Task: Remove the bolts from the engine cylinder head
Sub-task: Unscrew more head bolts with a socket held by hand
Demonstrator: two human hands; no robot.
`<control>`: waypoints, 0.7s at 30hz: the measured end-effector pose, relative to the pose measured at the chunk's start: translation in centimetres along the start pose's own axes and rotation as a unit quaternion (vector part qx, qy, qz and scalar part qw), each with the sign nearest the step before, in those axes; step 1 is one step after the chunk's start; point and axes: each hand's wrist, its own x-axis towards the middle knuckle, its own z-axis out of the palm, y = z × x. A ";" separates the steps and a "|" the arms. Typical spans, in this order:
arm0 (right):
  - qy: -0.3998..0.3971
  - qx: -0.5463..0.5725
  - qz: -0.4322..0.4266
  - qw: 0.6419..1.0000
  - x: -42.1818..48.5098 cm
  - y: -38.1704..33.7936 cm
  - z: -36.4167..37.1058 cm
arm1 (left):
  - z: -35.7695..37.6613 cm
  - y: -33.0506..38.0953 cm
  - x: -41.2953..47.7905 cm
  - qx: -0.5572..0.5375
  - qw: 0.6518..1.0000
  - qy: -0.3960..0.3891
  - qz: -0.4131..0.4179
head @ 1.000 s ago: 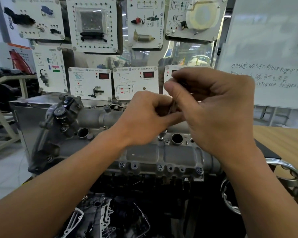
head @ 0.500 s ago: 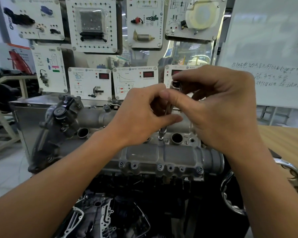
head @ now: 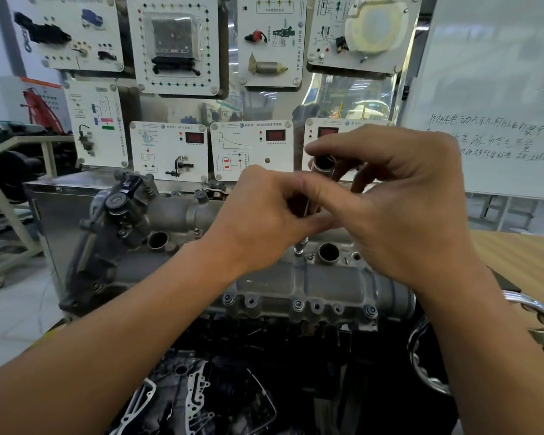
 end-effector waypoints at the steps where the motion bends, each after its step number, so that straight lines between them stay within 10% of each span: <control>1: 0.006 0.006 0.005 1.000 0.0 -0.1 -0.1 | 0.1 0.0 0.2 -0.004 1.000 -0.005 0.005; 10: -0.187 0.006 0.021 0.982 0.0 0.0 -2.0 | -0.9 -0.8 -0.7 -0.011 0.993 -0.116 0.012; 16: -0.053 0.001 0.026 0.998 0.2 0.0 -0.8 | -0.1 -0.5 -0.2 0.013 1.000 0.010 0.021; 21: -0.101 0.062 0.064 0.991 0.1 0.2 -0.5 | -0.4 -0.8 0.1 0.005 0.998 -0.056 -0.012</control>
